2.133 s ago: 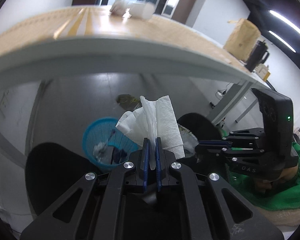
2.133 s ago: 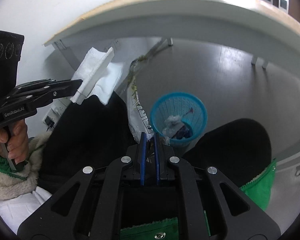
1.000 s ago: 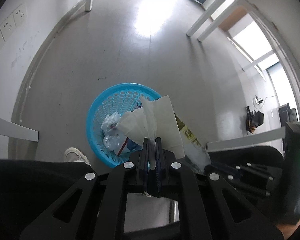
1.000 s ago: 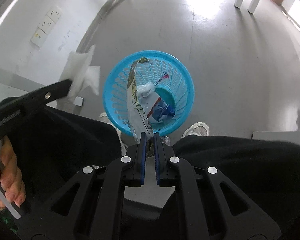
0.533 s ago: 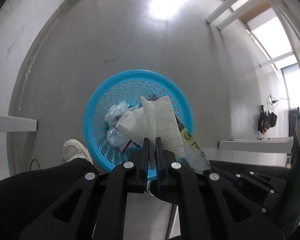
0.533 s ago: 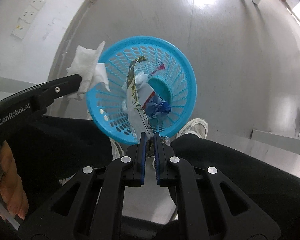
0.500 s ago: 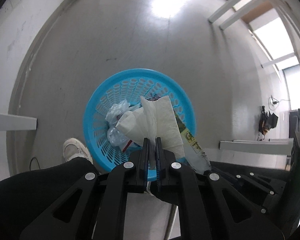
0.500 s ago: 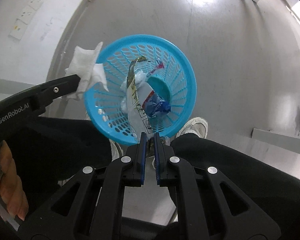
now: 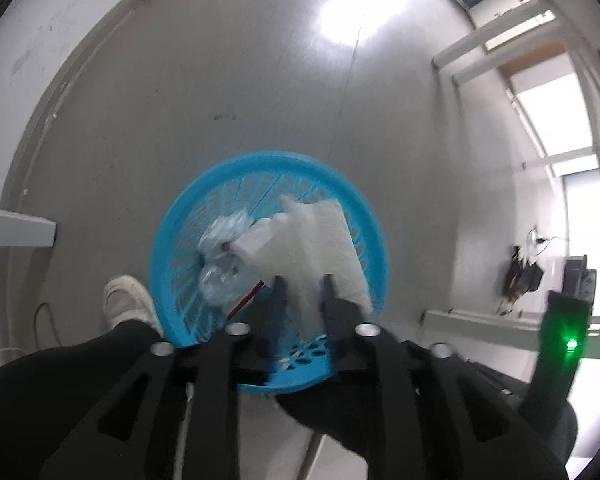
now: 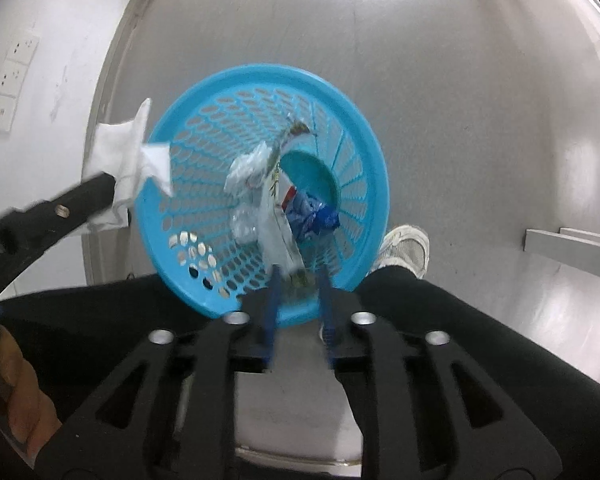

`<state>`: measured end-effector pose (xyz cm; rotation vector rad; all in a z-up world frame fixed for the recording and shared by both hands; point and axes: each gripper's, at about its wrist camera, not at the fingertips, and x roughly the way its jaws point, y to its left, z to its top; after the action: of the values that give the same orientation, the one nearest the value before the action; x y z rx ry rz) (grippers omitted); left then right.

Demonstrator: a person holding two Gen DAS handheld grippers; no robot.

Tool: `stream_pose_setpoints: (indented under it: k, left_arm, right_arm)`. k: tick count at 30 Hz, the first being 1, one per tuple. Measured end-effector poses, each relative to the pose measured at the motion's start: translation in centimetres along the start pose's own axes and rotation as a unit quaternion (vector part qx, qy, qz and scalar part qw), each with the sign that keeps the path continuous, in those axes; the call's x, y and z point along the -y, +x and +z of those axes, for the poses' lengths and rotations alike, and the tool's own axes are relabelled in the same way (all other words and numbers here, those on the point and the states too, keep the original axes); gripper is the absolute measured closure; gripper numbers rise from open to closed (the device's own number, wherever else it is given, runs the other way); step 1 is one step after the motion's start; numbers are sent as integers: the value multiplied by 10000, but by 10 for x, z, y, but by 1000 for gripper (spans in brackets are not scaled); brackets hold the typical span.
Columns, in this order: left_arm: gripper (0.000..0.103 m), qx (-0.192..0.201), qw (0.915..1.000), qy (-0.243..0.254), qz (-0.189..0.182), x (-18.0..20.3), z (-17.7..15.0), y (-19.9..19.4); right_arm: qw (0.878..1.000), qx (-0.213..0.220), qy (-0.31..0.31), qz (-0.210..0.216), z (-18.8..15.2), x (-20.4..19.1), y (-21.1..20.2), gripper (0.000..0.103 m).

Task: Collect trash
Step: 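Open both tools to drop the wrapper and tissue into the basket, then raise both tools away from the basket up to the table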

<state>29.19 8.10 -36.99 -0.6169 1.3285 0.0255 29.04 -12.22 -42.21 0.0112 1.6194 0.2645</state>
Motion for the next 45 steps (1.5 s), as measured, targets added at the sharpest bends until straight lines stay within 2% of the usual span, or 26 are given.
stream_pose_setpoints:
  k: [5, 14, 15, 20, 22, 26, 29, 33, 36, 40, 45]
  left_arm:
    - [78, -135, 9998, 22, 156, 2, -2, 6]
    - [78, -90, 9994, 86, 310, 0, -6, 0]
    - [78, -85, 9995, 83, 307, -1, -7, -2]
    - [75, -56, 9998, 53, 192, -3, -14, -13]
    - [74, -37, 9996, 186, 207, 1, -19, -17]
    - [73, 193, 9974, 504, 478, 10, -28, -31]
    - [70, 228, 9957, 610, 656, 12, -34, -41]
    - [64, 247, 9961, 612, 581, 11, -45, -57]
    - [58, 383, 9948, 797, 512, 16, -60, -77]
    - [52, 596, 9906, 1070, 606, 24, -80, -99]
    - [47, 829, 9885, 1126, 579, 27, -97, -118]
  right_arm:
    - [9999, 43, -126, -28, -2, -4, -3, 71]
    - [9989, 162, -406, -178, -11, -13, -14, 62]
    - [9987, 195, -428, -183, -12, -14, -17, 59]
    - [9979, 360, -524, -82, -24, -17, -35, 59]
    - [9974, 435, -574, -72, -29, -18, -42, 57]
    - [9959, 595, -650, -204, -41, -21, -57, 53]
    - [9944, 720, -760, -175, -51, -24, -70, 48]
    - [9926, 832, -867, -188, -64, -27, -83, 46]
    - [9900, 1005, -986, -116, -79, -29, -98, 42]
    - [9851, 1302, -1124, -89, -101, -32, -120, 36]
    - [9809, 1606, -1097, -2, -121, -28, -143, 29]
